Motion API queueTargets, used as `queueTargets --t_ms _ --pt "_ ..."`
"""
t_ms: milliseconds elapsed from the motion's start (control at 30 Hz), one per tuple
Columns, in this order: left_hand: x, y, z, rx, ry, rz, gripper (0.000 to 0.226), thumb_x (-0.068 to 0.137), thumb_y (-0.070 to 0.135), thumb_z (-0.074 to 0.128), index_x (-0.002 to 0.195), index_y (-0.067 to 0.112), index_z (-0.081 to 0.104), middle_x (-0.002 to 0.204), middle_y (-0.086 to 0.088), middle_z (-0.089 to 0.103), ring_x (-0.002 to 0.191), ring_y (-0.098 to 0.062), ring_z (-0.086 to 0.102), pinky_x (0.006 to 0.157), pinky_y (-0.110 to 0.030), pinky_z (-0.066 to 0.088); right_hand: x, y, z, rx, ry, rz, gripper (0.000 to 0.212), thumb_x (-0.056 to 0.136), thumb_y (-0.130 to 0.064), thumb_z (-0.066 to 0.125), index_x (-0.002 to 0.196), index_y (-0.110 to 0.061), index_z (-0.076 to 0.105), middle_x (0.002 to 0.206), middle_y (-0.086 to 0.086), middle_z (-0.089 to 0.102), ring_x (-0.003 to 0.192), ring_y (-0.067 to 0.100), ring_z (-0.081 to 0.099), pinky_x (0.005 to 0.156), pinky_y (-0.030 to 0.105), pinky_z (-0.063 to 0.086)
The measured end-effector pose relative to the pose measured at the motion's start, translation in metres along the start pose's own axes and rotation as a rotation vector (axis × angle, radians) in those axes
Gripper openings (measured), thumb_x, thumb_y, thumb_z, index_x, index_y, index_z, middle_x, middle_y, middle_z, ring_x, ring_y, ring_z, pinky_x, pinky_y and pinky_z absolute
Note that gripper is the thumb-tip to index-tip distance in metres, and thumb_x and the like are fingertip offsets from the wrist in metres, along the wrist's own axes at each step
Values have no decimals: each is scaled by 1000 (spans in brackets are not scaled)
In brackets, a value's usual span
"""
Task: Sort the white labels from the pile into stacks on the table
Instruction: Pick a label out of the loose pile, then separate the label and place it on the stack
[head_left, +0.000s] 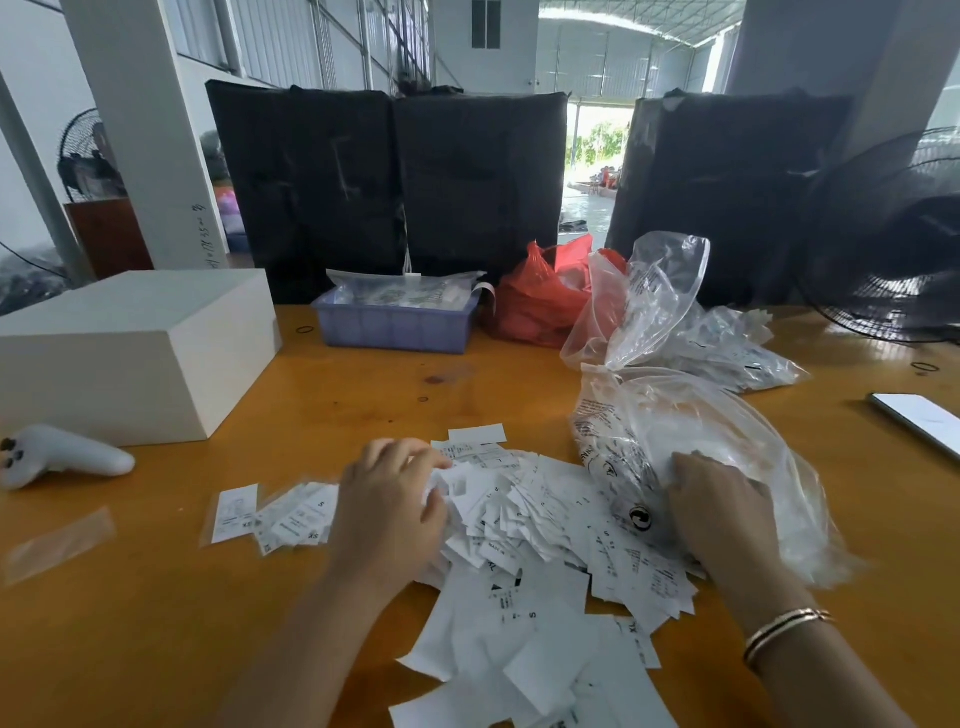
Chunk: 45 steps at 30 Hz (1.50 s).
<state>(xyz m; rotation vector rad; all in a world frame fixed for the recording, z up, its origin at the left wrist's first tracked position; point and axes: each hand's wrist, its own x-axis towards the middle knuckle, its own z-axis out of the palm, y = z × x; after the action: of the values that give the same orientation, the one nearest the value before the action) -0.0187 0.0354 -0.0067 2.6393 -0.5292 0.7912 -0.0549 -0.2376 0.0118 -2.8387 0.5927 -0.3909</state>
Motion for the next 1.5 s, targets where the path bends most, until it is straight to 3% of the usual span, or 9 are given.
queueTargets --t_ms 167,333,667,800,900,1133,1300,1400,1500 --pt "-3 6 6 -66 -31 72 23 83 15 68 104 24 68 106 10 64 108 -16 53 87 -26 39 5 3 6 19 82 2 25 95 -12 46 110 -19 64 110 1 66 102 22 58 95 35 31" --pt "-3 5 6 -102 -46 83 22 86 17 63 106 26 67 108 12 63 110 -12 51 89 -23 36 4 3 11 124 244 -21 16 95 -24 53 97 -24 69 86 -5 69 75 15 52 87 32 23" --pt "-3 12 3 -225 -123 137 22 94 27 56 114 28 64 116 16 60 115 -4 44 96 -20 31 -9 -23 3 317 519 -410 5 84 -13 69 88 -12 72 88 0 70 84 21 60 78 30 31" --pt "-4 22 -5 -568 -181 0 36 88 54 43 119 40 54 111 41 45 110 23 36 90 1 28 -31 -59 4 773 65 -458 15 88 -22 58 79 -33 61 69 -17 61 62 1 55 59 14 44" --pt "-4 25 -8 -783 -265 -86 36 85 66 43 114 46 53 109 39 54 108 19 45 83 2 35 -41 -74 13 1010 -193 -388 25 93 -24 54 70 -28 62 58 -13 63 51 0 52 51 17 41" --pt "-3 24 -13 -964 -363 -106 50 66 72 59 108 46 58 92 24 63 84 3 61 70 -14 49 -43 -77 21 1086 -236 -277 34 93 -30 54 61 -20 59 48 -7 57 44 3 47 47 19 38" --pt "0 27 -10 -906 -244 -117 7 88 41 62 90 37 67 84 22 68 79 1 62 67 -12 48 -44 -78 26 1038 -224 -236 40 92 -38 55 56 -18 59 50 -1 58 45 9 50 49 22 42" --pt "-1 26 -9 -943 -235 -149 14 93 23 60 90 32 70 85 15 71 83 -5 65 71 -15 50 -44 -78 28 981 -172 -254 45 91 -39 56 52 -18 56 45 -3 53 43 10 45 47 19 37" --pt "-3 27 -13 -1035 -321 -159 21 90 42 52 95 30 70 87 13 71 85 -5 65 70 -13 49 -44 -78 30 947 -144 -266 46 91 -41 56 49 -20 53 41 -5 50 41 11 40 45 19 33"
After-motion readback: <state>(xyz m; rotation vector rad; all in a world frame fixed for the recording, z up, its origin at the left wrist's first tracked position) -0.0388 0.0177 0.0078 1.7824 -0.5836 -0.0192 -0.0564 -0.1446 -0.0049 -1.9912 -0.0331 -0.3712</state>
